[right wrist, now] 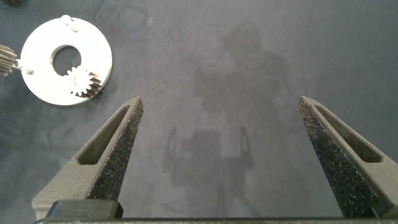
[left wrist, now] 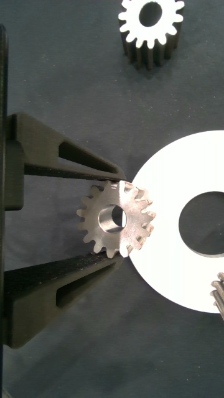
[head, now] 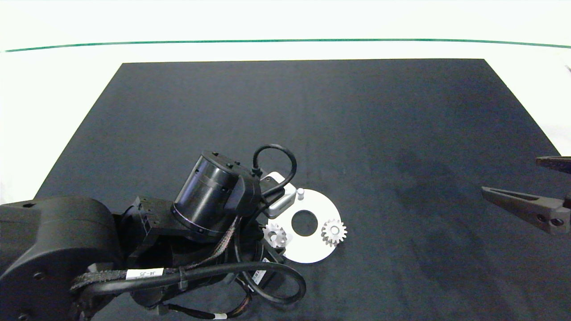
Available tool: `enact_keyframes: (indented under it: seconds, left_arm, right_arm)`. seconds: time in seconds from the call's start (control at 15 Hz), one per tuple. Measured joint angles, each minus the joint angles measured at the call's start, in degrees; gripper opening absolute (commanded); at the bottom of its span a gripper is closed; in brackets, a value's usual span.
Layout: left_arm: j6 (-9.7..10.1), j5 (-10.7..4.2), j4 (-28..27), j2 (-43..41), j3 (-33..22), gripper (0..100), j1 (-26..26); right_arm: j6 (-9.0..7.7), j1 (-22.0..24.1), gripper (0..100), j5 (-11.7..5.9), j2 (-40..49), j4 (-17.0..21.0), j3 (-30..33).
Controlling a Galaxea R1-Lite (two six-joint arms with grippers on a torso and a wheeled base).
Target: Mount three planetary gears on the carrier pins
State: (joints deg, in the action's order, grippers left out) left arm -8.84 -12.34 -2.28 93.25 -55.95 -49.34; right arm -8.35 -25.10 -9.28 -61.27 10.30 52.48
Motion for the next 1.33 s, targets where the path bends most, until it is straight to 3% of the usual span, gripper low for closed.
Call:
enact_keyframes:
  seconds: [0.2, 1.13, 1.33]
  left_arm:
    - [-2.01, -0.34, 0.02, 0.35, -0.18, 22, 0.41]
    - [-2.82, -1.19, -0.20, 1.21, -1.23, 22, 0.22]
    - [-2.88, -2.29, -0.13, 1.55, -1.21, 22, 0.05]
  right_arm:
    - [0.00, 0.00, 100, 0.00, -0.02, 0.00, -0.02]
    - [-0.02, -0.01, 100, 0.00, 0.02, 0.00, -0.02]
    - [-0.02, -0.01, 100, 0.00, 0.16, 0.02, -0.02]
